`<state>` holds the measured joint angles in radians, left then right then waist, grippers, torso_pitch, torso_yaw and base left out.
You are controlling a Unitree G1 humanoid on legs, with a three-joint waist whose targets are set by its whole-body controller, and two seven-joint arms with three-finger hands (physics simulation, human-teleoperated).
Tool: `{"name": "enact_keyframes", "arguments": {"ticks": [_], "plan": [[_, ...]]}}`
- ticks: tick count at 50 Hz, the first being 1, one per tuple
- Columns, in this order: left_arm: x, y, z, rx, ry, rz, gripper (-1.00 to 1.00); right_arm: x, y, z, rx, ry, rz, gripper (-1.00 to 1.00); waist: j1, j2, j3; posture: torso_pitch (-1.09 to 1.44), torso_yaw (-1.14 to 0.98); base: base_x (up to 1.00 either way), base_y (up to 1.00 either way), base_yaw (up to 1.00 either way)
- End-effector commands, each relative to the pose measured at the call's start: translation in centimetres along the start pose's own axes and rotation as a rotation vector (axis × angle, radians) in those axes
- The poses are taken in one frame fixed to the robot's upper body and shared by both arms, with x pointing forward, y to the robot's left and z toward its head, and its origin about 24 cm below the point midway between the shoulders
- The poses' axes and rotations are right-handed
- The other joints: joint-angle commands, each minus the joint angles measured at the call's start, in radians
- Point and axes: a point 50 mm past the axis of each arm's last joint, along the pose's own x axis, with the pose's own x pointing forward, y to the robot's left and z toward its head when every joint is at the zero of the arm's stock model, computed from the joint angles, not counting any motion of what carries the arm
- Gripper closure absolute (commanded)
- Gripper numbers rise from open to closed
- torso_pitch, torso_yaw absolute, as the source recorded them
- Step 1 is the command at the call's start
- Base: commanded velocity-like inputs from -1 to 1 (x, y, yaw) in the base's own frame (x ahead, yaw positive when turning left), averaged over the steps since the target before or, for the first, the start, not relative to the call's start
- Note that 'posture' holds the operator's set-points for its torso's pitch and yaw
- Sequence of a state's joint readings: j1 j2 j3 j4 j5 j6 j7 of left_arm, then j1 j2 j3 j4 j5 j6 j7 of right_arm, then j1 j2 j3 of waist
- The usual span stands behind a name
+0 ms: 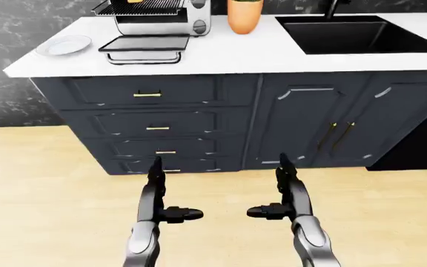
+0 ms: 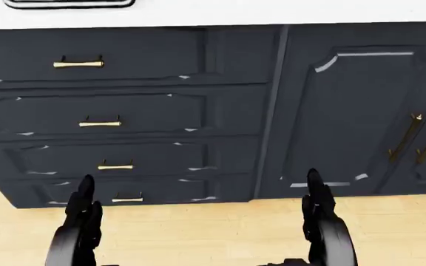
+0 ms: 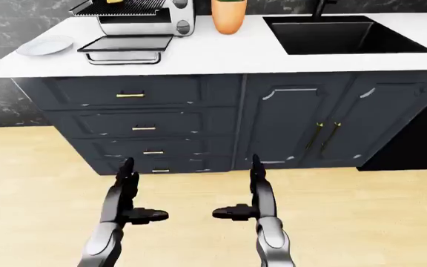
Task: Pick the scone from the rack and place it on the plate on the counter.
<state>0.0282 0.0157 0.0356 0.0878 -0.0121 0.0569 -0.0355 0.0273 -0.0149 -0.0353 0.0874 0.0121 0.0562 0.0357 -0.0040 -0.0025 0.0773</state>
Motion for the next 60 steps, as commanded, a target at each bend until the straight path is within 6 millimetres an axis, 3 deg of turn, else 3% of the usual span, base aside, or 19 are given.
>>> {"name": "enact_keyframes", "arguments": {"ticks": [1, 3, 5, 7, 18, 19, 21, 26, 28, 31, 32, 34, 46, 48, 49, 53, 57, 59, 60], "plan": [[0.1, 0.5, 5.1, 0.032, -0.181, 0.005, -1.0, 0.1, -0.2, 5.6, 0.023, -0.215, 0.002, -1.0, -0.002, -0.008, -0.001, 0.0, 0.0, 0.0, 0.0, 0.0], [0.1, 0.7, 5.9, 0.045, -0.187, 0.009, -1.0, 0.0, -0.2, 6.5, 0.025, -0.23, 0.006, -1.0, 0.008, -0.001, -0.067, 0.0, 0.0, 0.0, 0.0, 0.0], [0.0, 0.8, 7.0, 0.059, -0.199, 0.01, -1.0, -0.1, -0.1, 7.5, 0.025, -0.245, 0.008, -1.0, 0.006, -0.007, -0.023, 0.0, 0.0, 0.0, 0.0, 0.0], [0.0, 0.9, 7.9, 0.075, -0.212, 0.014, -1.0, -0.1, -0.2, 8.5, 0.027, -0.261, 0.004, -1.0, 0.007, -0.006, -0.068, 0.0, 0.0, 0.0, 0.0, 0.0], [0.0, 1.9, 13.8, 0.15, -0.284, 0.037, -1.0, -0.6, 0.4, 16.0, -0.021, -0.43, 0.038, -1.0, 0.009, 0.0, -0.089, 0.0, 0.0, 0.0, 0.0, 0.0], [0.1, 2.1, 14.3, 0.153, -0.291, 0.043, -1.0, -0.7, 0.5, 16.9, -0.024, -0.449, 0.04, -1.0, 0.006, 0.007, -0.111, 0.0, 0.0, 0.09, 0.16, 0.0], [0.1, 2.3, 15.1, 0.16, -0.303, 0.046, -1.0, -0.8, 0.4, 17.8, -0.022, -0.463, 0.038, -1.0, 0.003, 0.004, -0.078, 0.0, 0.0, 0.12, 0.16, 0.0], [0.3, 3.0, 17.2, 0.19, -0.324, 0.065, -1.0, -0.6, 0.1, 19.4, -0.018, -0.491, 0.028, -1.0, -0.011, 0.02, -0.057, 0.0, 0.0, 0.29, 0.28, 0.0], [0.4, 3.3, 18.2, 0.198, -0.336, 0.07, -1.0, -0.6, 0.1, 20.4, -0.011, -0.505, 0.029, -1.0, -0.018, 0.041, -0.055, 0.0, 0.0, 0.34, 0.32, 0.0], [0.4, 3.5, 19.4, 0.21, -0.35, 0.083, -1.0, -0.7, 0.1, 21.5, -0.001, -0.513, 0.028, -1.0, -0.019, 0.104, -0.05, 0.0, 0.0, 0.34, 0.32, 0.0], [0.4, 3.7, 19.7, 0.217, -0.35, 0.091, -1.0, -0.8, 0.1, 21.8, 0.001, -0.52, 0.03, -1.0, -0.02, 0.073, -0.044, 0.0, 0.0, 0.34, 0.33, 0.0], [0.1, 3.9, 20.1, 0.226, -0.356, 0.099, -1.0, -0.8, 0.0, 22.1, 0.0, -0.526, 0.032, -1.0, -0.015, 0.08, -0.049, 0.0, 0.0, 0.33, 0.32, 0.0], [-2.4, 5.0, 22.0, 0.257, -0.403, 0.17, -1.0, -1.6, -0.6, 23.5, 0.008, -0.568, 0.023, -1.0, 0.022, -0.028, -0.058, 0.0, 0.0, 0.34, 0.32, 0.0], [-2.8, 5.1, 22.3, 0.261, -0.411, 0.178, -1.0, -1.6, -0.7, 23.6, 0.008, -0.572, 0.017, -1.0, 0.011, -0.013, -0.045, 0.0, 0.0, 0.34, 0.32, 0.0], [-3.0, 5.2, 22.3, 0.263, -0.413, 0.182, -1.0, -1.7, -0.7, 23.6, 0.012, -0.572, 0.019, -1.0, 0.016, -0.032, -0.026, 0.0, 0.0, 0.34, 0.33, 0.0], [-3.3, 5.3, 22.5, 0.264, -0.417, 0.191, -1.0, -2.0, -0.7, 23.7, 0.016, -0.573, 0.018, -1.0, -0.001, -0.038, -0.048, 0.0, 0.0, 0.34, 0.32, 0.0], [-3.2, 5.3, 22.4, 0.266, -0.414, 0.185, -1.0, -2.0, -0.8, 23.9, 0.017, -0.573, 0.011, -1.0, -0.008, 0.007, -0.048, 0.0, 0.0, 0.18, 0.28, 0.0], [-3.1, 5.3, 22.4, 0.269, -0.411, 0.186, -1.0, -2.0, -0.8, 23.9, 0.01, -0.576, 0.012, -1.0, -0.003, 0.072, -0.07, 0.0, 0.0, 0.08, 0.21, 0.0], [-3.1, 5.3, 22.5, 0.269, -0.412, 0.187, -1.0, -2.1, -0.8, 24.0, 0.012, -0.577, 0.009, -1.0, -0.001, 0.114, -0.101, 0.0, 0.0, 0.02, 0.25, 0.0]]}}
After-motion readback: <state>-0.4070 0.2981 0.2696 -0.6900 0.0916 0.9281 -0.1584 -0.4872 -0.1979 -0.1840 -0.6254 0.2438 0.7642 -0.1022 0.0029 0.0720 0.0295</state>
